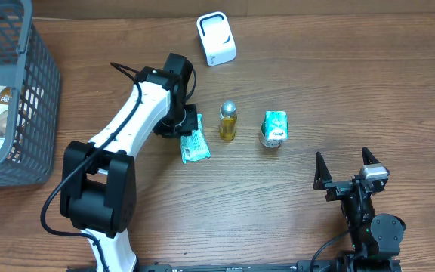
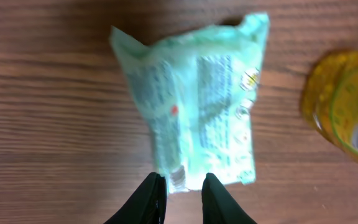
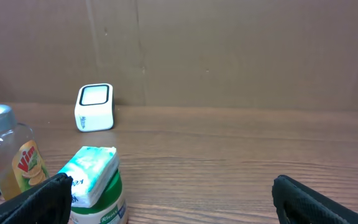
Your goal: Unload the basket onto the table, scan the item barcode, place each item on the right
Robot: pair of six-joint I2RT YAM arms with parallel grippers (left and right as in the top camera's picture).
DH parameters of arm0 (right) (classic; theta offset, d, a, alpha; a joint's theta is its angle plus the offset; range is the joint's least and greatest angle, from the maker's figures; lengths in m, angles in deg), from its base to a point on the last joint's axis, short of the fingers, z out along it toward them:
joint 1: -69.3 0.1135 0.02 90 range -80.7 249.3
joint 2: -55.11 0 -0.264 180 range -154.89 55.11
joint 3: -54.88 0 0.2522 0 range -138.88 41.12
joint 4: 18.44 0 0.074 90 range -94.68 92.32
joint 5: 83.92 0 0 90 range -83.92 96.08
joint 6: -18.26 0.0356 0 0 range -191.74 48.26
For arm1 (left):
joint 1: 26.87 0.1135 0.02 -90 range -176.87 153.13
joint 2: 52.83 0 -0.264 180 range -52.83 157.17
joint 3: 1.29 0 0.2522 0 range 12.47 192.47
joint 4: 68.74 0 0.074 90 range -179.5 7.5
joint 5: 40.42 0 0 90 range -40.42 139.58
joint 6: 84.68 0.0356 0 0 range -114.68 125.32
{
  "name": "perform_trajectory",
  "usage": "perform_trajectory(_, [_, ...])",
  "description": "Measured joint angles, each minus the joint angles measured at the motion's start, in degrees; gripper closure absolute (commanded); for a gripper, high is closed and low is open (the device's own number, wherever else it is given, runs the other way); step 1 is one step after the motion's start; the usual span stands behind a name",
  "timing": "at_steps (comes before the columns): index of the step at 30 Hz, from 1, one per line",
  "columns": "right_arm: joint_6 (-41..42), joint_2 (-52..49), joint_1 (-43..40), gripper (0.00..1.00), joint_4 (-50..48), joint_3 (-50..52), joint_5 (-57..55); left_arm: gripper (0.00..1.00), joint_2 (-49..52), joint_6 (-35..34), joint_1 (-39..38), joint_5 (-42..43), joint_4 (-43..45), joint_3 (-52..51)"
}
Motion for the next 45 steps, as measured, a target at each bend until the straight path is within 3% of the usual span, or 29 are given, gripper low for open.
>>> perform_trajectory(45, [0.0, 0.0, 0.0, 0.0, 0.0, 0.0, 0.0, 0.71, 0.0, -4.2, -2.6, 0.7, 7.3, -8.1])
